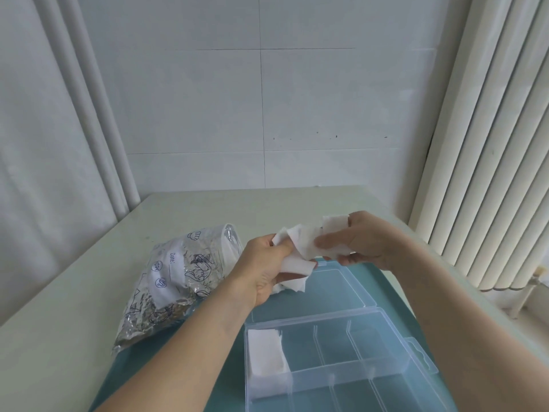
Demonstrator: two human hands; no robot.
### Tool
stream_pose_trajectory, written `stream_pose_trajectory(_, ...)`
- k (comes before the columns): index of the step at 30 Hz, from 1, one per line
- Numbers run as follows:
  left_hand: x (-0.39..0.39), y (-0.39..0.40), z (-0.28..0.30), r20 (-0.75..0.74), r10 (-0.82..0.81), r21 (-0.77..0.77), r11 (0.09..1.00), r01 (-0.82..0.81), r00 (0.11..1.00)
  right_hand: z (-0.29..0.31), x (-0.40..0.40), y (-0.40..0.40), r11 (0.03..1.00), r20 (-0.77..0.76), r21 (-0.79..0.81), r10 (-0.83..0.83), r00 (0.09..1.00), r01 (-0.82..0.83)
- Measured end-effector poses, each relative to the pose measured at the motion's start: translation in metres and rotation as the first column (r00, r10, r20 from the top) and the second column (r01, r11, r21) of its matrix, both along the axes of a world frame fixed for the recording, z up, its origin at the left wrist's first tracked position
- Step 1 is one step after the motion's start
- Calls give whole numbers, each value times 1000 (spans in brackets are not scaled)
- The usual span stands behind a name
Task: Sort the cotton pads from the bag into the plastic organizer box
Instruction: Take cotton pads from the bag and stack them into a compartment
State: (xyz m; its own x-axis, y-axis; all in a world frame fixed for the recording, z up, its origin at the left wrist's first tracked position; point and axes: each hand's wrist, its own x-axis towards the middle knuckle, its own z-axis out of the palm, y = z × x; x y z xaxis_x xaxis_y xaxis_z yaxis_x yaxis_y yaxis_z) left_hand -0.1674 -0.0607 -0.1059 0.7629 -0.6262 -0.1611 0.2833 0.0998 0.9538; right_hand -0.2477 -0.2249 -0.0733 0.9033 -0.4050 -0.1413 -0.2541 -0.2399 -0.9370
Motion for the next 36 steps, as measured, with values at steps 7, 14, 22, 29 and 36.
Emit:
stream_pose_trajectory(7, 4, 7, 10, -123, -107, -14, 994, 106, 987, -1, 10, -3, 992, 12, -123, 41, 999, -39)
stream_pose_trajectory(14, 5, 8, 5, -25, -141, -44, 989, 140, 990, -7, 8, -5, 993, 42, 68, 99, 994, -102)
stream_pose_trajectory(22, 15, 14, 6, -85, -417, -55, 909, 414, 905, -19, 18, -4, 1000, 40, -8, 5, 999, -4)
stream_pose_trajectory(29, 19, 15, -6, 81, -492, 35, 871, 491, 867, -21, 19, 0, 998, 37, -53, 21, 999, -19)
stream_pose_trajectory(36, 14, 15, -6, 107, -504, 94, 863, 495, 857, -13, 17, 8, 996, 136, 33, 76, 988, -82)
